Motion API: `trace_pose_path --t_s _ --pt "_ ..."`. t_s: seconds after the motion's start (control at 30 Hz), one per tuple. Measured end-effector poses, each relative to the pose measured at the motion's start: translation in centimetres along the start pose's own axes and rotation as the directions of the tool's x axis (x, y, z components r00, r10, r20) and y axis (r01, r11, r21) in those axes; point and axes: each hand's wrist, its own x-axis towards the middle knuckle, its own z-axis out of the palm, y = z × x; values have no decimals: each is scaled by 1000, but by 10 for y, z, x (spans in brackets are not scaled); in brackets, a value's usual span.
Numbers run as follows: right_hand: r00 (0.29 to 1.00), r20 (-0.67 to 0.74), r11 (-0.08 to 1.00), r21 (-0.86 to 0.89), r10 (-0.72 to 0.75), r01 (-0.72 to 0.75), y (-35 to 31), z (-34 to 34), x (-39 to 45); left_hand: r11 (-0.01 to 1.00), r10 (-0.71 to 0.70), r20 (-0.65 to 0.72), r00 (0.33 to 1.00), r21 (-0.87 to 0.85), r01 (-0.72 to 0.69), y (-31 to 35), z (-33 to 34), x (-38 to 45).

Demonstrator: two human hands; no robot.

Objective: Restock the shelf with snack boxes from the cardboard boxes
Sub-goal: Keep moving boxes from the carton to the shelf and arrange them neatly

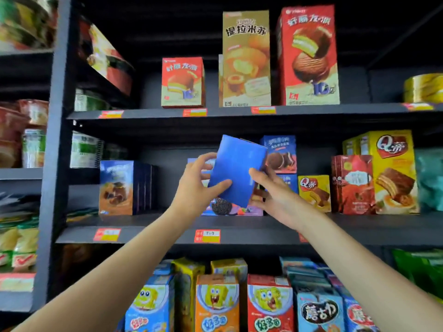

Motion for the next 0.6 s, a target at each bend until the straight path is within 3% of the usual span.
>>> trace_pose_path --t_s 0.03,0.1,0.17,0.23,0.27,0.43,0.47,0.53,0.6 --pt "999 42 995 97 22 -26 -1 -4 0 986 127 -1 992 107 -126 4 3 -5" --pt "993 111 965 254 43 -70 -3 -16 0 932 333 70 940 124 -339 14 11 -18" --pt "988 151 929 359 39 -91 -4 -28 1 793 529 215 821 218 -568 16 17 -27" --pt "985 169 910 404 28 -96 -3 -36 3 608 614 351 707 362 -707 11 18 -29" --pt "986 167 913 396 29 -94 -3 -37 4 576 621 366 693 386 -721 8 18 -27" --pt "996 76 955 289 41 -62 -9 -44 9 616 629 337 700 333 -714 12 24 -18" --pt "999 31 961 276 26 -34 -12 -45 10 658 606 316 730 317 -683 11 27 -15" --pt "992 -130 988 152 3 17 -17 -44 10 825 468 228 854 234 -515 12 34 -8" --pt "938 -340 985 -171 -66 7 -18 -41 9 977 194 157 968 54 -205 11 44 1"
